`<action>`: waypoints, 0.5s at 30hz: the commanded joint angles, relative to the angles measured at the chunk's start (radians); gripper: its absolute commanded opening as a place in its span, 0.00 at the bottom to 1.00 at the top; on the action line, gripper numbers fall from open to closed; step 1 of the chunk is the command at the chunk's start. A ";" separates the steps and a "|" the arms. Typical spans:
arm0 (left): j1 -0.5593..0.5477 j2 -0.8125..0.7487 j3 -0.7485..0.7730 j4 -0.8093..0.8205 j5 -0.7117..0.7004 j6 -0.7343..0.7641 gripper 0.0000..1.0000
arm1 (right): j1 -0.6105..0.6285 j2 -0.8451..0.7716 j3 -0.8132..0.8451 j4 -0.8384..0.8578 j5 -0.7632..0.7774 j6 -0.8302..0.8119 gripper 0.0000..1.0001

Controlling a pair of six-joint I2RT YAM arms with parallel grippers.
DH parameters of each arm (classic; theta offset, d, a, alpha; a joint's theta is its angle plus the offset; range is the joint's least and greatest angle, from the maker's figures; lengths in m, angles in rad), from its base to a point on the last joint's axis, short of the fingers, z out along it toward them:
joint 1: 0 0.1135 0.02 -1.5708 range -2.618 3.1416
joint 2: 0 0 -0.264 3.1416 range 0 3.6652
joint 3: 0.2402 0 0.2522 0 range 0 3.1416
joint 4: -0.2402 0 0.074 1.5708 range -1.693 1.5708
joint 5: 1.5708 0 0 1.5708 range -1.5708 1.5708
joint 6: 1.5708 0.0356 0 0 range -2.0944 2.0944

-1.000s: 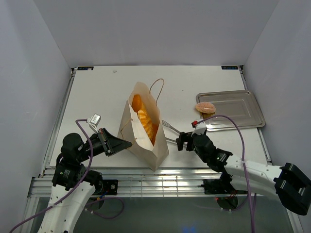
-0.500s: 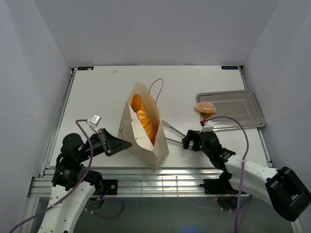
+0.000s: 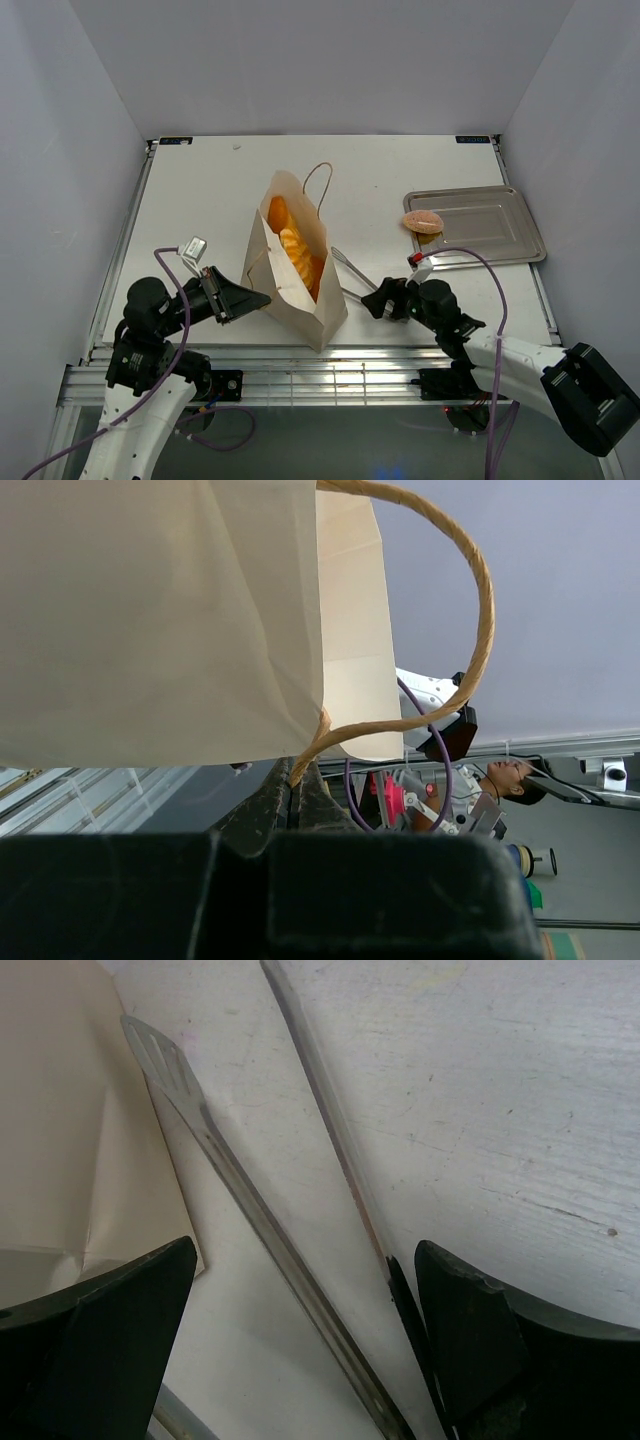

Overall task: Place the fake bread into the paper bag
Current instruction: Pick up the clamp at the center of the board.

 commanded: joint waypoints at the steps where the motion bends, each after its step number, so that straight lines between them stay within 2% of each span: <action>1: -0.002 -0.013 0.010 -0.031 0.023 0.009 0.00 | 0.015 -0.018 -0.052 0.054 -0.023 -0.031 0.96; 7: -0.002 -0.016 0.004 -0.031 0.020 0.008 0.00 | 0.104 0.031 0.012 -0.035 0.071 -0.113 1.00; 15: -0.002 -0.019 0.004 -0.031 0.020 0.004 0.00 | 0.225 0.249 0.077 0.009 0.224 -0.130 0.86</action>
